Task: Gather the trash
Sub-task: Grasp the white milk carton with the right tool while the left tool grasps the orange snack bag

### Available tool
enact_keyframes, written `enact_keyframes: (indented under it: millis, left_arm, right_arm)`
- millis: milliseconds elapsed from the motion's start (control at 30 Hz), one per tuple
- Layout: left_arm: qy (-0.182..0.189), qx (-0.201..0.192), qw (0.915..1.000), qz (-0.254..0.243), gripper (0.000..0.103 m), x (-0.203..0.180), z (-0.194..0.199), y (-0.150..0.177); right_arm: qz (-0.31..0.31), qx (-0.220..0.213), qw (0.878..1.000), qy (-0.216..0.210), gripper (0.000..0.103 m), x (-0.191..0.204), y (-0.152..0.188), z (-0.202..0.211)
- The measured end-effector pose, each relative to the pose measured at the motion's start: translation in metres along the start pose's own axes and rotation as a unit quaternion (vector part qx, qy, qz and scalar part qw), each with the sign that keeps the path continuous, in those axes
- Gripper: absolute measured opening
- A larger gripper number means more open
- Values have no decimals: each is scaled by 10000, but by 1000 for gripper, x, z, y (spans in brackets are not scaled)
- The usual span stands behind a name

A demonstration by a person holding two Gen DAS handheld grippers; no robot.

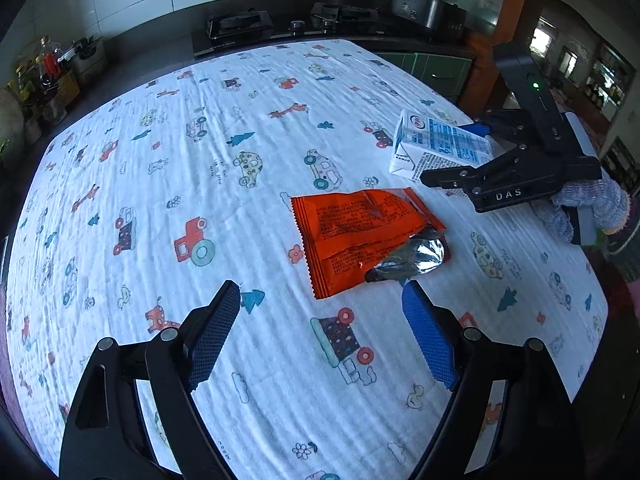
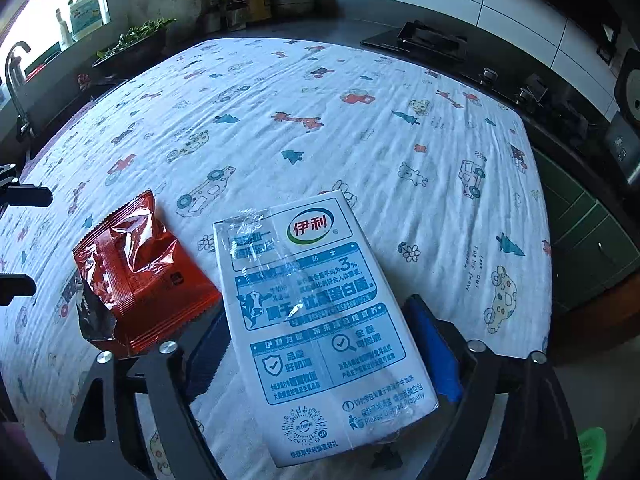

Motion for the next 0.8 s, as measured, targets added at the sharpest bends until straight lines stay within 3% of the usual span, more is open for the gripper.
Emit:
enact_keyframes:
  millis: [200, 467, 800]
  left_arm:
    - [-39, 71, 9992, -398, 80, -10, -12, -12]
    - [-18, 206, 9950, -977, 80, -19, -26, -28]
    - [176, 294, 9755, -2172, 86, -30, -39, -45]
  right_arm:
    - [-115, -70, 9998, 109, 68, -1, 6, 12]
    - [-570, -192, 9980, 169, 63, -8, 27, 41]
    - [-1053, -359, 9938, 7, 63, -5, 59, 71]
Point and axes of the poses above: each gripper's, at about its wrist camera, not at the fingertips, and z roughly against the way its jaws point, x to its left, y to its underside, the point moved 3 cm from there along -z, roughly the way its jaws point, and after that the axes turned 4 degrees about x, right-handed, at the moved point
